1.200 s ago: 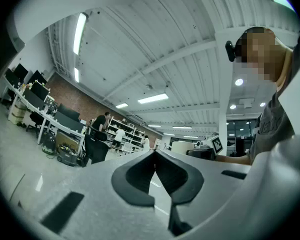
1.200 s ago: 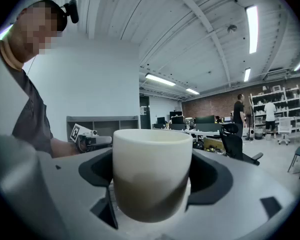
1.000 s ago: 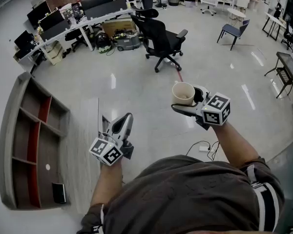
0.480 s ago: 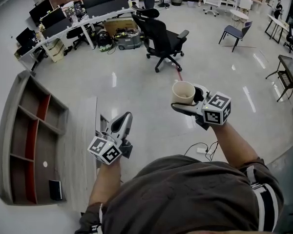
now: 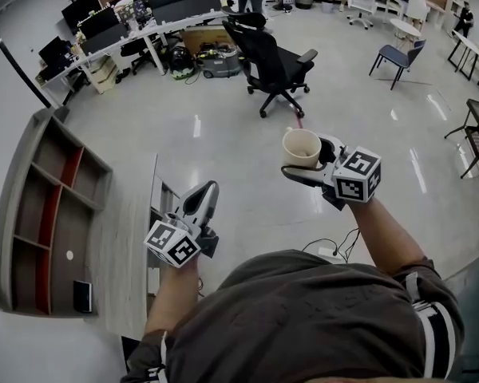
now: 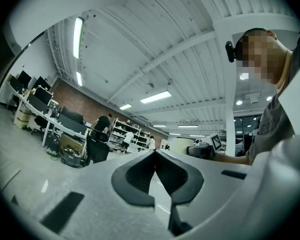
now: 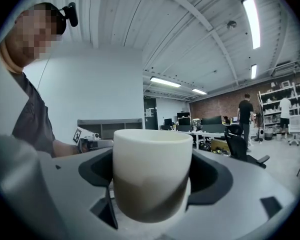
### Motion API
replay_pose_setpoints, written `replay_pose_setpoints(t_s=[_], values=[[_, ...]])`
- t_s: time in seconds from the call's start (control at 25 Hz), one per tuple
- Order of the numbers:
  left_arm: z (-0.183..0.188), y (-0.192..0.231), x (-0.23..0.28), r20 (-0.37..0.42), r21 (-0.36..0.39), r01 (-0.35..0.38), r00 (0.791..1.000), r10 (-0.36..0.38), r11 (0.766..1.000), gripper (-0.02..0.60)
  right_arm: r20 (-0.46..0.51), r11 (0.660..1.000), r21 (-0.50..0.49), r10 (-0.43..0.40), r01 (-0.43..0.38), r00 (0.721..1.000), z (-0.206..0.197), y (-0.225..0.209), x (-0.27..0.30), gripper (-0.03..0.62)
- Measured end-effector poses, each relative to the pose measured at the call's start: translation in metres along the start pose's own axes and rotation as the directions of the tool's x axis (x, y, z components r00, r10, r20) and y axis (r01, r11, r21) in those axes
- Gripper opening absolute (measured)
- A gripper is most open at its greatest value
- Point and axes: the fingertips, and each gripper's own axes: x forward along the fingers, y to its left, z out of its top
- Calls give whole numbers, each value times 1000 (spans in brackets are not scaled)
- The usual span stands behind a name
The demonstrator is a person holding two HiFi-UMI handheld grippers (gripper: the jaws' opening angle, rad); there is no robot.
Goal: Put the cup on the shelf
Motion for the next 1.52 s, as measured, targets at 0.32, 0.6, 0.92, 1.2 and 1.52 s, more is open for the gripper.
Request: replay_pose_setpoints(t_s=[0.32, 0.6, 0.92, 1.2, 1.52], values=[[11, 49, 10, 6, -9, -17, 1000, 17, 1000, -5, 5, 999, 20, 29, -29, 1000, 7, -23, 49, 423], [32, 168, 20, 15, -10, 50, 999, -50, 999, -5, 9, 999, 31, -11, 10, 1000, 15, -57, 158, 423], [90, 330, 27, -37, 30, 145, 989, -144, 989, -5, 68, 999, 27, -49, 47, 997, 63, -91, 320, 423], [112, 432, 35, -33, 7, 140, 990, -140, 990, -5, 49, 997, 42, -60, 58, 997, 75, -126, 408, 423], [110, 484, 74, -53, 0, 111, 992, -111, 994, -5, 42, 998, 54, -35, 33, 999, 81, -190, 446, 423]])
